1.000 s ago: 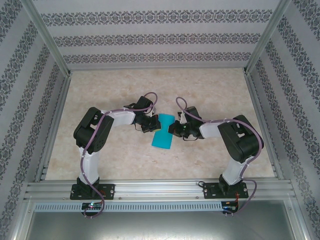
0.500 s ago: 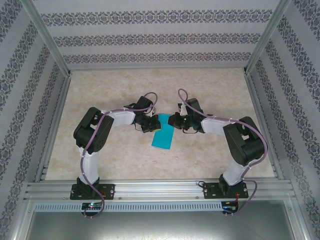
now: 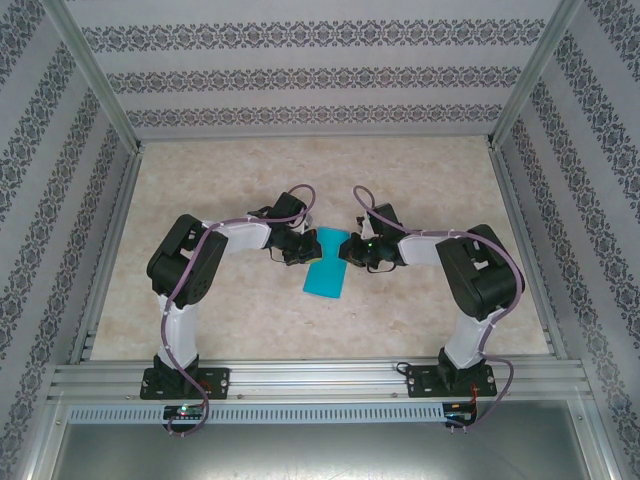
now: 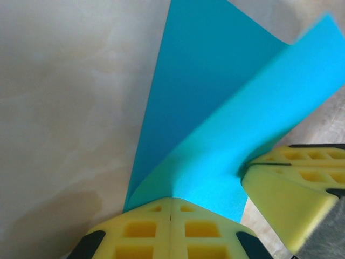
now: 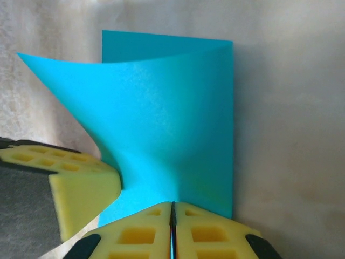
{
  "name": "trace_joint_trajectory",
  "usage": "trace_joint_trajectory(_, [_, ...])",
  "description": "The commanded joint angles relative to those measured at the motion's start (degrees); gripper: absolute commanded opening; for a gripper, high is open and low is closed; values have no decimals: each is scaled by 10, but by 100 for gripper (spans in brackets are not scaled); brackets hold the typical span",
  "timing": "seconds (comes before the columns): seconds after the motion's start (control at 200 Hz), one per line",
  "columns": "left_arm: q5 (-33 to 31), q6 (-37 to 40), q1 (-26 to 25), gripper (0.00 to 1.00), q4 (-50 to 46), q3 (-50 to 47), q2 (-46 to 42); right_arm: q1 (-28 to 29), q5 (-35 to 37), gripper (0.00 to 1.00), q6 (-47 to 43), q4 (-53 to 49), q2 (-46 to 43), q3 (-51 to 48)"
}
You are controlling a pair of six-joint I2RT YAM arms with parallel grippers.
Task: Fold a paper plane with a square sheet of paper (pick it up from the middle)
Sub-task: Fold the square sheet of paper in half at the center of the table.
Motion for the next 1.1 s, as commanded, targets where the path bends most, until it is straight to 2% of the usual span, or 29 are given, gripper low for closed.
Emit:
trace_joint_trajectory(0.0, [-31, 12, -7, 0, -55, -20, 4, -10, -12, 10, -19, -17, -28, 38])
trace_joint_trajectory(0.36, [-30, 11, -7, 0, -55, -22, 1, -22, -16, 10, -16, -9, 37, 50])
trace_joint_trajectory(0.565, [-31, 12, -6, 0, -55, -23, 0, -25, 22, 10, -17, -42, 66, 44])
trace_joint_trajectory(0.884, [-31, 13, -7, 0, -56, -23, 1, -33, -22, 11, -12, -27, 2, 67])
trace_joint_trajectory(1.099, [-31, 13, -6, 0, -56, -23, 0, -44, -25, 11, -13, -25, 35, 87])
